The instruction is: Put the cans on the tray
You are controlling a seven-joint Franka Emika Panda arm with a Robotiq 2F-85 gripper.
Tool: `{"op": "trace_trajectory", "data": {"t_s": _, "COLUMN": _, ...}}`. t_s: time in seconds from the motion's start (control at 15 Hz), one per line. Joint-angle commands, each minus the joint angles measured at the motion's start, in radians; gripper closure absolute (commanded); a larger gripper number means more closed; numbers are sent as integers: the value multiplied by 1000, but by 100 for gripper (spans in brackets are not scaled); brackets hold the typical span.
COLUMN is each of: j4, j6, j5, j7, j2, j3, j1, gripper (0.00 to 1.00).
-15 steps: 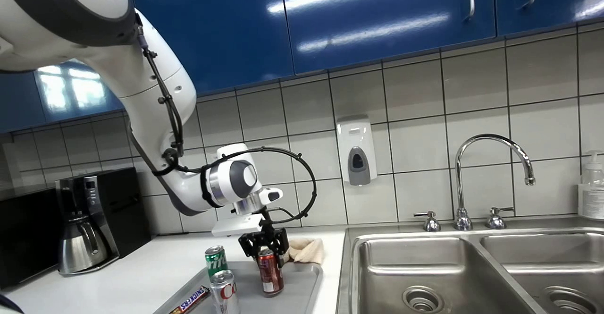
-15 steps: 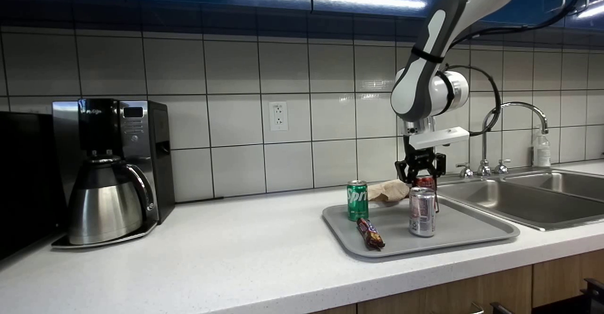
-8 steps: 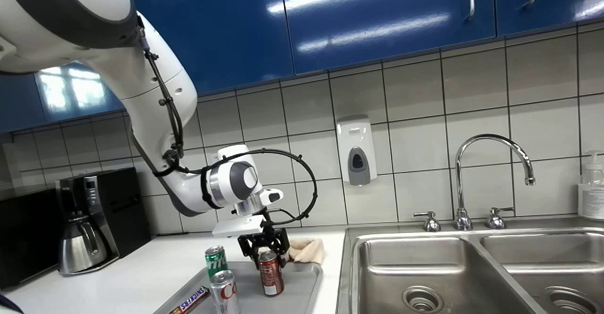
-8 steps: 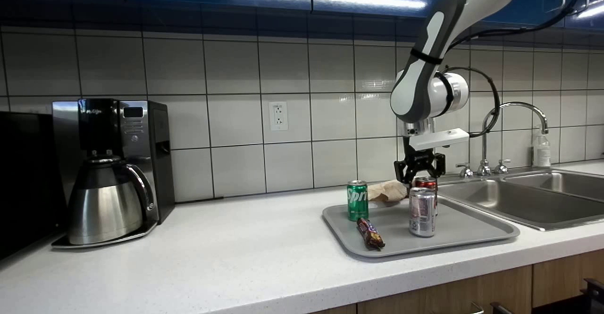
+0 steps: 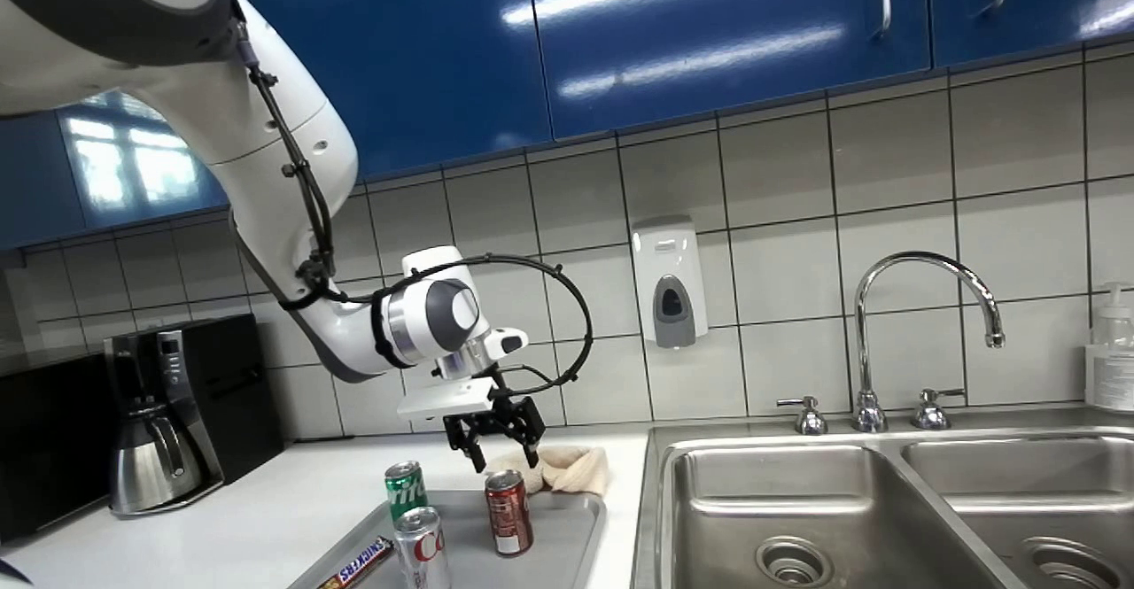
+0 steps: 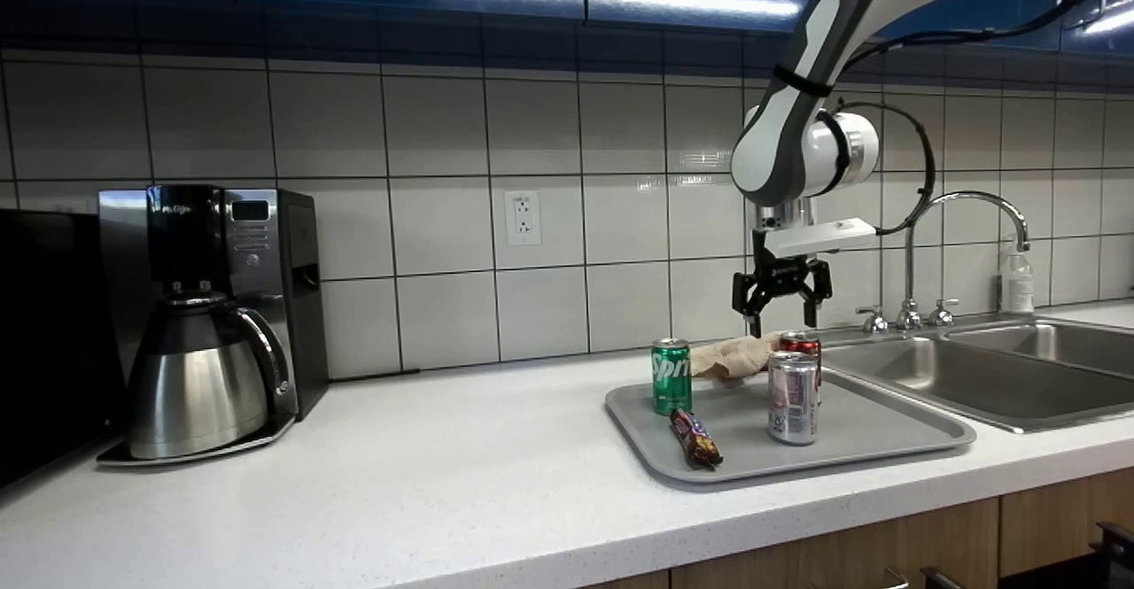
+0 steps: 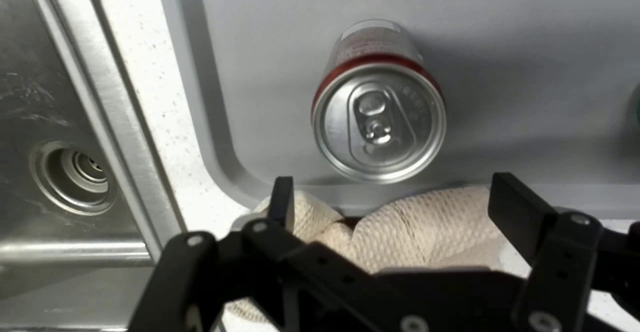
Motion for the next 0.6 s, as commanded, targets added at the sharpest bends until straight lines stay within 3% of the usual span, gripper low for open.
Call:
{"op": "trace_trajectory", "data": {"t_s": 0.0, "j4": -13, "j6": -39, "j5": -30, "j7": 11, "j2": -85, "j3": 3, "j1": -12, "gripper": 0}}
{"op": "trace_trajectory", "data": {"t_s": 0.53, "j4": -84, "j6": -114, "j5": -27, "j7": 13, "j2": -239, "j3": 14, "j1": -37, "gripper": 0}}
